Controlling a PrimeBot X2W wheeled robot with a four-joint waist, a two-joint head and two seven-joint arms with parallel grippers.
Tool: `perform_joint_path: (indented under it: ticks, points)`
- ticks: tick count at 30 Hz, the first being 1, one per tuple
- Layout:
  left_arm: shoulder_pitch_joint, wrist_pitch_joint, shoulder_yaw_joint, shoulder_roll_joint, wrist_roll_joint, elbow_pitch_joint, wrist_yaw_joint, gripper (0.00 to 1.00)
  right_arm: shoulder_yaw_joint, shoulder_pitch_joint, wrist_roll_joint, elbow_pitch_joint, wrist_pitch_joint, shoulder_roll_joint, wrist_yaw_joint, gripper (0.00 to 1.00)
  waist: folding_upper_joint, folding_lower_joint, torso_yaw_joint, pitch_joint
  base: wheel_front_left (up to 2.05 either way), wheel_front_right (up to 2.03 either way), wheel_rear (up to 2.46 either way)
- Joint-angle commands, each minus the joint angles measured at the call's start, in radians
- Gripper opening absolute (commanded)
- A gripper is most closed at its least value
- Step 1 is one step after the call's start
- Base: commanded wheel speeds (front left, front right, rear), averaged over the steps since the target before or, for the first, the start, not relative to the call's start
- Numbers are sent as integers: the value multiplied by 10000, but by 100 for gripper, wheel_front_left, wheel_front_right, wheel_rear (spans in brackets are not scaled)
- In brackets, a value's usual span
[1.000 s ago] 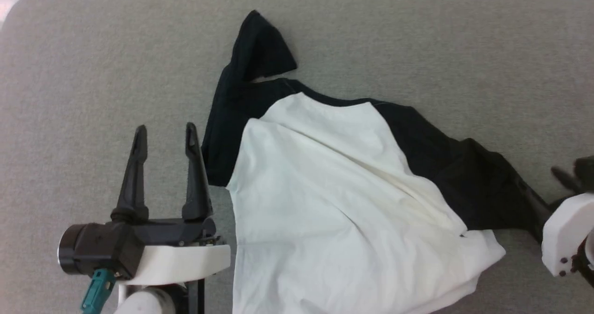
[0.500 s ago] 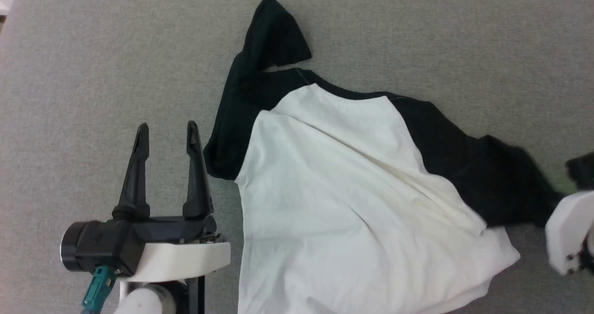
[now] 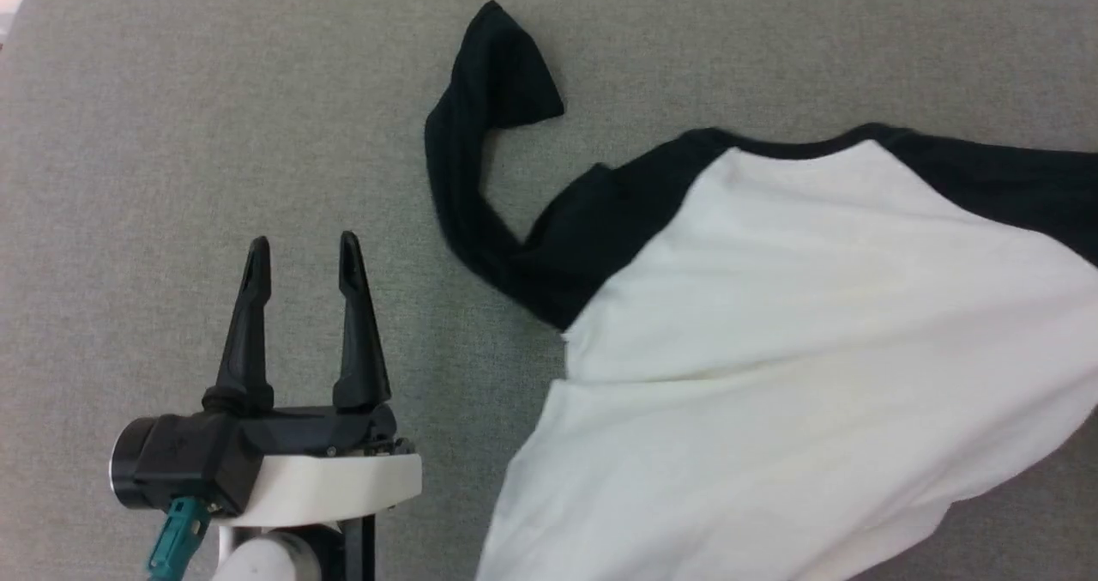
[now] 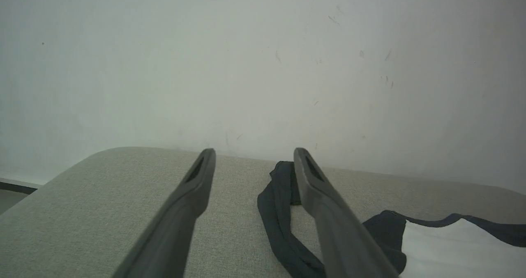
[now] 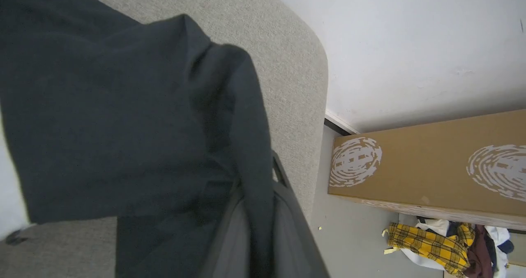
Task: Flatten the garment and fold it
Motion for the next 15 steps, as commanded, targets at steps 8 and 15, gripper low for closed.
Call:
perform_joint_path:
  ticks: [8, 15]
  points:
    - [-35, -39, -157, -194, 5, 307, -258, 100, 262, -131, -75, 1827, -216, -5, -23, 15, 1, -1, 178, 293, 0, 0, 0]
    - [-98, 53, -231, -170, -46, 618, -320, 100, 64, -578, -9, 2308, -1000, 985, -23, 100, 1, -1, -69, -303, 0, 0, 0]
